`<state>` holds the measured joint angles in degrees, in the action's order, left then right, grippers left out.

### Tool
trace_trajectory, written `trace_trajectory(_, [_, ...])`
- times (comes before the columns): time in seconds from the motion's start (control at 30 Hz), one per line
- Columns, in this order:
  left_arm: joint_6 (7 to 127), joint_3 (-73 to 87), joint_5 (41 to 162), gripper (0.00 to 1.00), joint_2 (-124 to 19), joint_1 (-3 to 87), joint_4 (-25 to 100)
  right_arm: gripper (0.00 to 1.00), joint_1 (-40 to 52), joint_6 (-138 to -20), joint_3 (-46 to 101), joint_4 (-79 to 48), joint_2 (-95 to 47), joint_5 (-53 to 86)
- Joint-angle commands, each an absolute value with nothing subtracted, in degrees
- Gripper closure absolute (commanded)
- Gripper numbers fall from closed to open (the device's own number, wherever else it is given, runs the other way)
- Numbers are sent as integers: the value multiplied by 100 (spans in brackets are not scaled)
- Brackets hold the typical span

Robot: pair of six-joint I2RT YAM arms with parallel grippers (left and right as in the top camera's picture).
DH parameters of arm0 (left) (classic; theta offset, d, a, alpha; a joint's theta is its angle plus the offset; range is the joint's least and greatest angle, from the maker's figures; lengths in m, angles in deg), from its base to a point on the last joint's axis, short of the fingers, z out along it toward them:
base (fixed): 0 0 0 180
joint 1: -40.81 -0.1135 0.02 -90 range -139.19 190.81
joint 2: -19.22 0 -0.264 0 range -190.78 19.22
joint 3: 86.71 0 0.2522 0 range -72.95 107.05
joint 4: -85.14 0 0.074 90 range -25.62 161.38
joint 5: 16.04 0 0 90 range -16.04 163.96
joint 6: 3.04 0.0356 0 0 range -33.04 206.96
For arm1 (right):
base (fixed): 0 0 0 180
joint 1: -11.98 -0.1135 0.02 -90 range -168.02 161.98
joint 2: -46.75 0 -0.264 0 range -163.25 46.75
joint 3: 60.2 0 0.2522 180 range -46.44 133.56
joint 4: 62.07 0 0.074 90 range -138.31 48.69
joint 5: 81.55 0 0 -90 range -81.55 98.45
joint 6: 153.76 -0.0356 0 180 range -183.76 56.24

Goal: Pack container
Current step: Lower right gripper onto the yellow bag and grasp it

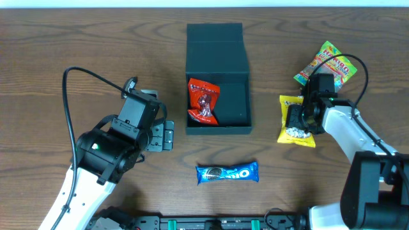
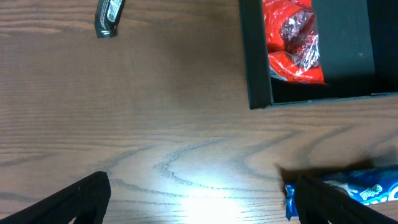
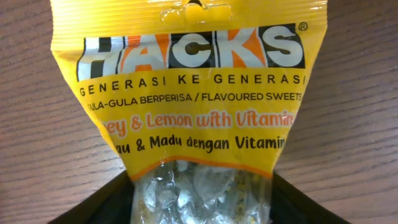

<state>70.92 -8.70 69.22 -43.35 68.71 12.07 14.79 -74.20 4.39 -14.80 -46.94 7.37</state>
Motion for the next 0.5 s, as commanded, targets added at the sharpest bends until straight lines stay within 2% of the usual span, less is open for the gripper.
trace_trajectory(0.0, [7156, -872, 6863, 5, -4302, 6856, 1205, 42, 1511, -7442, 380, -1488, -4703, 696])
trace_trajectory(0.2, [7156, -872, 6863, 5, -4302, 6856, 1205, 47, 1511, -7444, 380, -1493, -4703, 696])
trace_trajectory(0.33, [7156, -872, 6863, 5, -4302, 6856, 1202, 56, 1511, -7444, 380, -1536, -4703, 696])
trace_trajectory(0.47, [7156, -872, 6863, 5, -4302, 6856, 1205, 57, 1511, -7457, 380, -1606, -4703, 698])
